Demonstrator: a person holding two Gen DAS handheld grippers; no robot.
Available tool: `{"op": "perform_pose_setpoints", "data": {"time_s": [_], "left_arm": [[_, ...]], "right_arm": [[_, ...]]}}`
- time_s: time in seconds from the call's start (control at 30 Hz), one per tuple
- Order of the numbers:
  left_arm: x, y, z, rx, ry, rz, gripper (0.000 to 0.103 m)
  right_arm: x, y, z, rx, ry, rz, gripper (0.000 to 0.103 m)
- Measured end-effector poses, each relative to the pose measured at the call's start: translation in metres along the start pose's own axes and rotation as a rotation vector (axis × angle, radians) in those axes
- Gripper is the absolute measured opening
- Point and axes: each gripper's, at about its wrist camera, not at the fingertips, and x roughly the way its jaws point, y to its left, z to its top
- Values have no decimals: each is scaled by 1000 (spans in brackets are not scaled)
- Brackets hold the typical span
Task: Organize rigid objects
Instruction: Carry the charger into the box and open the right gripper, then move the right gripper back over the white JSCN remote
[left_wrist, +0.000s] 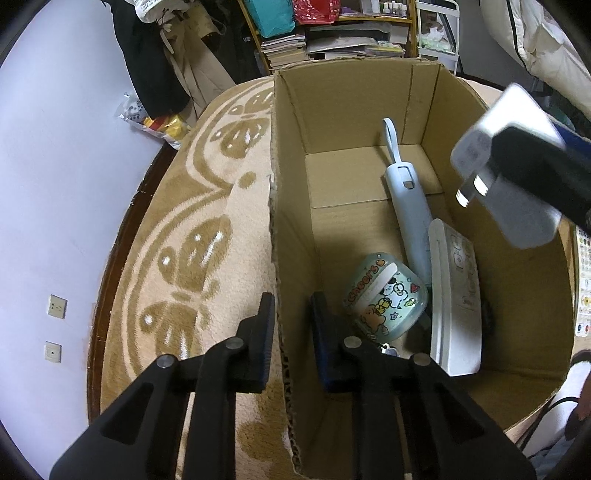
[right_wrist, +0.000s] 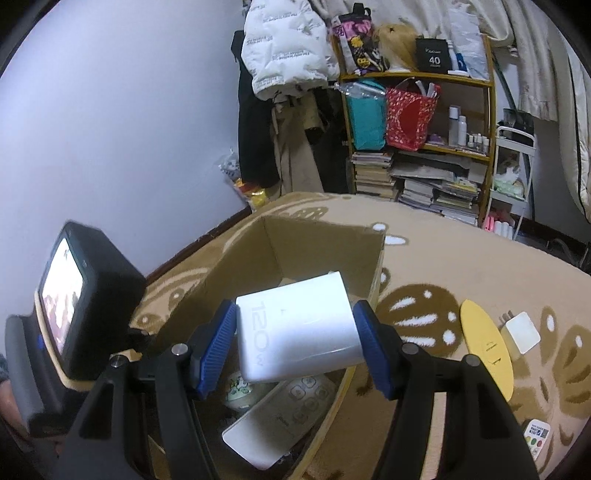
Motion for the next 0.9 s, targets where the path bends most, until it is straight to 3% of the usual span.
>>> {"op": "perform_pose_setpoints", "data": {"time_s": [0.17,0.4,0.67,0.9], "left_arm": [[1,3,1,-20,9,-31,15],[0,4,2,-34,13,-33,17],[0,4,-1,-28,8,-25,18],[0,4,-1,-28,9,-27,18]], "right_arm": [[-7,-2,1,24,-32,18,64],[-20,-14,-1,68,-39,-71,65],[-40,-54,-15,202,-38,-213,89],[-63,-105,-31,360,-40,-349,91]]}}
